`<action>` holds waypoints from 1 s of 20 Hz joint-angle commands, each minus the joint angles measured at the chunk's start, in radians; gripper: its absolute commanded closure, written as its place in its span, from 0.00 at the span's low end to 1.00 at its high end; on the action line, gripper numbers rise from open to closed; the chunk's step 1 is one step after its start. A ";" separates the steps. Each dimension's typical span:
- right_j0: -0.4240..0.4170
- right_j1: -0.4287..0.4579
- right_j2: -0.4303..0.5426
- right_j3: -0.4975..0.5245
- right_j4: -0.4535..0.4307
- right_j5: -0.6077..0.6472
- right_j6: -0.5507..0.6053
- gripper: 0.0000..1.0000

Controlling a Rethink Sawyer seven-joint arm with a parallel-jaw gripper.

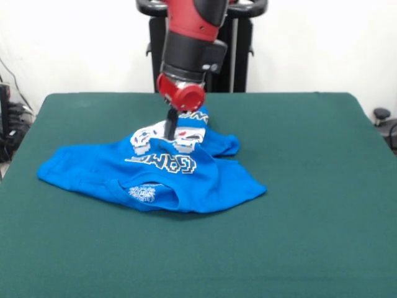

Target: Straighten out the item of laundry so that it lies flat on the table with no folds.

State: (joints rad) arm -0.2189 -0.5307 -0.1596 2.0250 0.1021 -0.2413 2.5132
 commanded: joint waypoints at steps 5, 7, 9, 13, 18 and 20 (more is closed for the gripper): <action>-0.032 0.119 0.176 -0.074 -0.015 0.010 0.109 1.00; -0.030 0.107 0.180 -0.058 0.002 0.052 0.110 1.00; -0.017 0.088 0.175 -0.044 0.031 0.095 0.117 1.00; 0.060 0.046 0.123 -0.028 0.113 0.204 0.137 1.00; 0.144 0.024 0.042 -0.047 0.166 0.309 0.129 1.00; 0.147 0.023 0.034 -0.050 0.166 0.321 0.121 1.00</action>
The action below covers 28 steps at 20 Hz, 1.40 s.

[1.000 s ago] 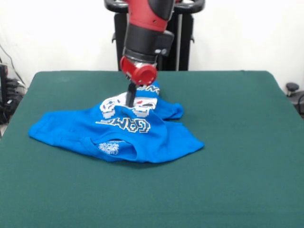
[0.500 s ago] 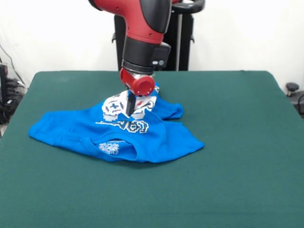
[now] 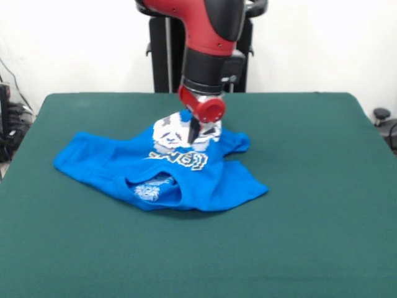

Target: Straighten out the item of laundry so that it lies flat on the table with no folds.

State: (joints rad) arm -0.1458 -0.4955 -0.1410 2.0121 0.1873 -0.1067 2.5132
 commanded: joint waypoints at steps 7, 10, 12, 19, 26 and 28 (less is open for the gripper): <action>0.110 -0.026 -0.073 -0.076 0.071 0.307 0.098 1.00; 0.114 -0.023 -0.102 -0.089 0.058 0.320 0.093 1.00; 0.130 -0.012 -0.120 -0.096 0.055 0.312 0.100 1.00; 0.157 -0.044 -0.165 -0.113 0.042 0.378 0.097 1.00; 0.120 -0.055 -0.035 -0.050 0.086 0.349 0.148 1.00; 0.139 -0.064 -0.028 -0.042 0.110 0.362 0.179 1.00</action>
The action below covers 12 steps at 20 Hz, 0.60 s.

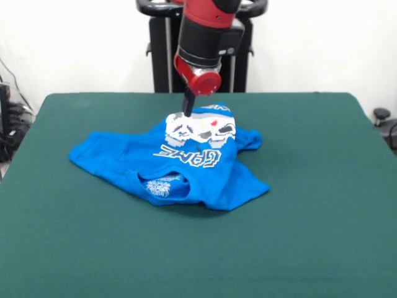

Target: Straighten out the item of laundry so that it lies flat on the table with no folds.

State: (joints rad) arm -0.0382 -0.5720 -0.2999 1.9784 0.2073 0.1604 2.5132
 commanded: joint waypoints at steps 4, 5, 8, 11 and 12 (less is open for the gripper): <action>0.042 0.019 0.149 0.002 0.126 0.066 0.207 1.00; 0.040 0.023 0.159 0.007 0.136 0.048 0.209 1.00; 0.049 0.045 0.181 0.018 0.172 -0.005 0.236 1.00; 0.070 0.058 0.190 0.024 0.215 -0.032 0.267 1.00; 0.083 0.063 0.182 0.021 0.228 -0.034 0.274 1.00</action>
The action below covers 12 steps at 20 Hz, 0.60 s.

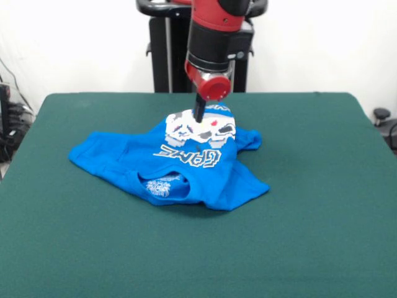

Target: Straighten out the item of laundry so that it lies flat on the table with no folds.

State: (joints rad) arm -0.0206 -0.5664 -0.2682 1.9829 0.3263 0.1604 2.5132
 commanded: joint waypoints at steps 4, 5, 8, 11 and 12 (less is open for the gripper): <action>0.112 0.080 0.131 0.006 0.166 -0.040 0.290 1.00; 0.123 0.085 0.126 0.005 0.180 -0.039 0.293 1.00; 0.132 0.090 0.135 0.013 0.222 -0.031 0.300 1.00; 0.172 0.099 0.117 0.008 0.274 -0.002 0.323 1.00; 0.186 0.101 0.111 0.003 0.290 0.008 0.325 1.00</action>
State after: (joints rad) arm 0.1073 -0.5611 -0.2529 1.9848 0.4986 0.1604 2.5132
